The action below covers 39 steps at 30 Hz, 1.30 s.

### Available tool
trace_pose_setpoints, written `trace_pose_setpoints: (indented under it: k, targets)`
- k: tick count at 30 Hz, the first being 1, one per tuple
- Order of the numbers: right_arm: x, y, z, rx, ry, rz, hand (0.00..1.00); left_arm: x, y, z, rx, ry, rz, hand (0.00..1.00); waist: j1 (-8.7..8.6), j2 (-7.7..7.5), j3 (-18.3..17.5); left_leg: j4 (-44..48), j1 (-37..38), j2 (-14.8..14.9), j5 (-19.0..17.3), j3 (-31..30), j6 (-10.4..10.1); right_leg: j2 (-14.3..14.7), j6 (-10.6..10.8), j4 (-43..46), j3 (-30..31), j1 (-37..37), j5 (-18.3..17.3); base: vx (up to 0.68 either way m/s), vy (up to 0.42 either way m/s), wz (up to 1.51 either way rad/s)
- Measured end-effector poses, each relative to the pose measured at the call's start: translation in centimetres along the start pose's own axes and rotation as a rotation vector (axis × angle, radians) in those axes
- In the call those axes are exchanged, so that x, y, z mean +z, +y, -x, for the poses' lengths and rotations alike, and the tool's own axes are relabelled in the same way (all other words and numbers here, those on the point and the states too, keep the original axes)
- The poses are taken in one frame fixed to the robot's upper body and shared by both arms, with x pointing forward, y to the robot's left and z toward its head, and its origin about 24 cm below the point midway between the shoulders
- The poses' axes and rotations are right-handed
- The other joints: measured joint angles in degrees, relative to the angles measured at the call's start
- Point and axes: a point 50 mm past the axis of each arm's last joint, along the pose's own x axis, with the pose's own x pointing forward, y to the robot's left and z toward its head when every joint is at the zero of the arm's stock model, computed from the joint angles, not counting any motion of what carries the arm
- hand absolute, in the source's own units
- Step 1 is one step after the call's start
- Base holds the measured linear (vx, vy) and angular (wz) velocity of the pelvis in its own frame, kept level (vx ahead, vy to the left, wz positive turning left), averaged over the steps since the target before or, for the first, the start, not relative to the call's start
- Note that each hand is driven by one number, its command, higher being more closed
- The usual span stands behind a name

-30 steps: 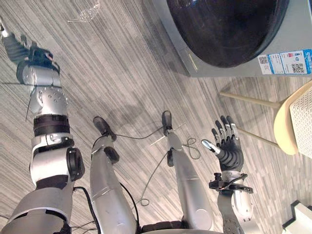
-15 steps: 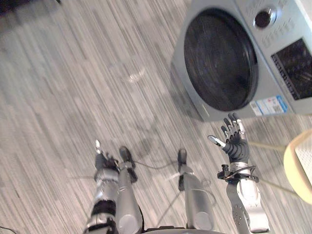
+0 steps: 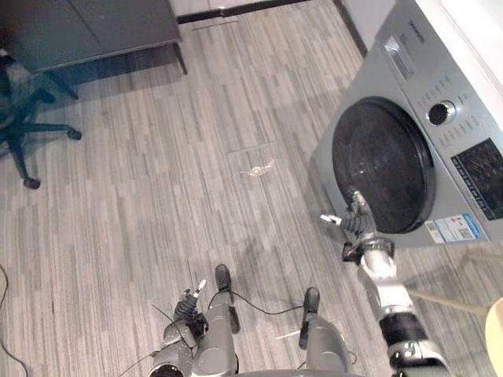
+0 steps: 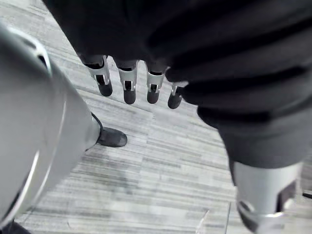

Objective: Pick up the laundry basket with both hands and put the clothes into the washing machine.

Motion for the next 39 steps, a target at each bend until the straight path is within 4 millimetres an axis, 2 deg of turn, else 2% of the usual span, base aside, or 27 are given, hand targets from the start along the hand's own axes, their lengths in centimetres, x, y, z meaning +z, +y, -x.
trace_pose_setpoints:
  k: [4,6,9,10,12,13,19,22,25,26,34,37,39]
  targets:
    - [1.0,-2.0,-1.7,-0.097,0.004,0.015,0.00,-1.4,1.5,0.5,0.035,0.040,-0.012,0.00,0.30,0.65,0.44,-0.99,-0.24,-1.27,0.02,-2.56,-0.04,-0.57,0.10,-0.16,-1.00,0.15,-0.09,-0.02,0.033,0.18]
    - [1.2,-3.5,-2.4,-0.150,0.022,0.038,0.00,-1.3,1.5,0.5,0.033,0.034,-0.024,0.00,1.40,1.36,1.21,-1.01,-0.54,-1.57,0.02,-3.39,-0.04,-0.64,0.04,-0.15,-0.82,-0.25,-0.09,0.00,0.000,0.00]
    - [2.2,-5.1,-3.5,-0.214,0.026,0.051,0.00,-1.1,1.5,0.5,0.033,0.025,-0.021,0.00,1.25,2.33,2.62,-1.23,-1.45,-1.82,0.21,-4.93,-0.13,-0.52,-0.06,0.05,-0.94,-0.79,0.07,0.00,-0.005,-0.01]
    - [2.8,-5.9,-3.9,-0.238,0.018,0.061,0.00,-1.1,1.6,0.5,0.035,0.018,-0.021,0.00,1.25,2.50,3.13,-2.17,-1.49,-1.79,1.29,-5.07,-0.05,-0.35,0.05,0.15,-0.81,-1.35,0.32,0.01,-0.021,-0.07]
    - [3.6,-7.3,-4.3,-0.293,0.008,0.053,0.00,-1.0,1.7,0.5,0.039,0.019,-0.020,0.00,1.17,2.49,3.56,-4.12,-1.41,-1.78,2.49,-5.05,0.02,-0.15,0.23,0.16,-0.70,-2.19,0.53,0.02,-0.029,-0.06]
    - [4.9,-8.4,-4.7,-0.348,-0.024,0.043,0.00,-0.9,1.9,0.4,0.044,0.017,-0.012,0.00,0.96,2.39,4.47,-5.95,-0.89,-1.72,3.57,-4.95,0.03,0.02,0.13,0.15,-0.63,-2.61,0.60,0.04,-0.029,-0.03]
    - [7.2,-10.0,-4.8,-0.446,-0.102,0.001,0.00,-0.9,2.0,0.4,0.058,0.017,0.006,0.00,0.56,1.99,5.67,-7.07,-0.37,-1.71,4.10,-4.31,0.16,0.09,0.08,0.05,0.08,-3.16,0.58,0.06,-0.028,-0.07]
    - [9.0,-10.7,-4.1,-0.498,-0.194,-0.018,0.00,-0.8,2.0,0.4,0.066,0.013,0.005,0.00,-0.73,1.73,6.45,-7.12,-0.57,-1.63,4.09,-3.91,0.15,0.11,0.07,-0.04,0.40,-3.65,0.55,0.05,-0.031,-0.07]
    - [9.4,-12.2,-2.6,-0.583,-0.256,-0.040,0.00,-0.6,2.1,0.4,0.069,0.005,0.004,0.00,-1.00,1.37,6.68,-7.14,-0.96,-1.43,4.07,-3.72,0.13,0.29,-0.06,-0.08,0.47,-4.08,0.46,0.03,-0.035,-0.04]
    - [9.6,-12.5,-2.1,-0.616,-0.278,-0.034,0.00,-0.4,2.3,0.4,0.082,-0.002,0.001,0.00,-1.64,0.81,6.99,-7.14,-1.24,-1.31,4.06,-3.56,0.12,0.39,-0.12,0.04,0.63,-4.51,0.42,0.01,-0.029,-0.06]
    - [7.9,-12.9,1.0,-0.698,-0.302,-0.041,0.00,0.4,2.7,0.2,0.104,-0.024,0.015,0.00,-2.04,-0.80,7.84,-7.14,-2.03,-1.26,3.80,-2.71,-0.21,0.43,-0.12,0.13,1.76,-6.00,0.44,0.01,-0.020,-0.06]
    - [6.6,-13.3,2.3,-0.735,-0.281,-0.042,0.00,0.8,2.7,0.2,0.110,-0.038,0.020,0.00,-2.17,-1.54,8.14,-7.14,-2.27,-1.21,3.79,-2.72,-0.21,0.48,-0.12,0.14,1.74,-6.22,0.43,0.00,0.000,0.00]
    - [6.2,-13.2,2.5,-0.744,-0.269,-0.034,0.00,1.0,2.8,0.2,0.119,-0.048,0.023,0.00,-2.26,-1.98,8.32,-7.13,-2.50,-1.24,3.79,-2.70,-0.21,0.46,-0.12,0.21,1.78,-6.45,0.43,0.00,0.000,0.00]
